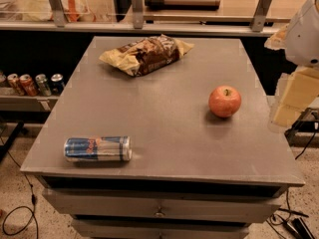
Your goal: Place redbull can upright
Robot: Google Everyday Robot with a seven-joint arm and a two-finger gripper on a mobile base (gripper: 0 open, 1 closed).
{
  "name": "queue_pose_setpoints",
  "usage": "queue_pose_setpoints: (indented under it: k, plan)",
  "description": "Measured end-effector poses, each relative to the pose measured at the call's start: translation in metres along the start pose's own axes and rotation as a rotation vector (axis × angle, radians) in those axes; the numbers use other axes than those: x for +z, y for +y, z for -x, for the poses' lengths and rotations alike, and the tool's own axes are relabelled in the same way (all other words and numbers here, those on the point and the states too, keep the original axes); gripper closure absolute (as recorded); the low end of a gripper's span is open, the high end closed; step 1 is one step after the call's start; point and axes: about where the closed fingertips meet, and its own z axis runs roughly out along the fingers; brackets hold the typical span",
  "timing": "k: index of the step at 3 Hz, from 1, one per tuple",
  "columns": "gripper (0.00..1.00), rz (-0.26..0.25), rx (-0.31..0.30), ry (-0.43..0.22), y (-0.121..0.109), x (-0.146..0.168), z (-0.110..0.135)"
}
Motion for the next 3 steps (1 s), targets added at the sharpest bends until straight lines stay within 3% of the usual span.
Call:
queue_pose_setpoints:
  k: [1,2,3]
  plan:
    - [0.00,0.000,0.000,0.000,0.000,0.000,0.000]
    - [0.00,0.007,-0.031,0.001,0.003,0.002,0.017]
    - [0.00,0.046,-0.113,0.006,0.013,0.017,0.057]
